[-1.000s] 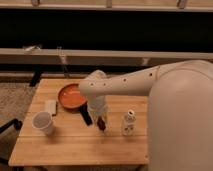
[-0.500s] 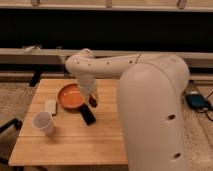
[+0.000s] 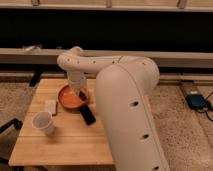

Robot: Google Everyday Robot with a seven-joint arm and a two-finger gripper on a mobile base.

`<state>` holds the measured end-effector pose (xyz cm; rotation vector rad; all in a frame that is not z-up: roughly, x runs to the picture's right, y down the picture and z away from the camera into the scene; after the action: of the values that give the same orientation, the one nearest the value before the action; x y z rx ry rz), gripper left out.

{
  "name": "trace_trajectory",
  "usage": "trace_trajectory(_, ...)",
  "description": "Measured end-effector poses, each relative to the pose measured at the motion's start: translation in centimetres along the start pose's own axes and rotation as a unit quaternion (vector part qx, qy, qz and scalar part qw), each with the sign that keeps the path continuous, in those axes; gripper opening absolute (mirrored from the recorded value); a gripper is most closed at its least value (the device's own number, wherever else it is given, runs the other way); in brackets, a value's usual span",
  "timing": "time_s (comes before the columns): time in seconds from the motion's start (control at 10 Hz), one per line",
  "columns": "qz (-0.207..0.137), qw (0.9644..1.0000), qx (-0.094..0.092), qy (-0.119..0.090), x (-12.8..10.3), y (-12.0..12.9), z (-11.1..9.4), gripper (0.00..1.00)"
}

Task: Place the pepper in the ceramic bowl

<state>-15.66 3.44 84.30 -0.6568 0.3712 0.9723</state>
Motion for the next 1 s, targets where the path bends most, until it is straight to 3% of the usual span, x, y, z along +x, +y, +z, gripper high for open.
trace_trajectory(0.2, -0.031, 0.9994, -0.01, -0.012, -3.1, 2.6, 0.5, 0.48)
trace_trajectory(0.5, -0.044, 0.9983, -0.027, -0.026, -4.6, 3.9, 1.3, 0.78)
trace_trajectory(1.0, -0.015, 0.9985, -0.042, -0.03, -4.2, 2.6, 2.9, 0.8)
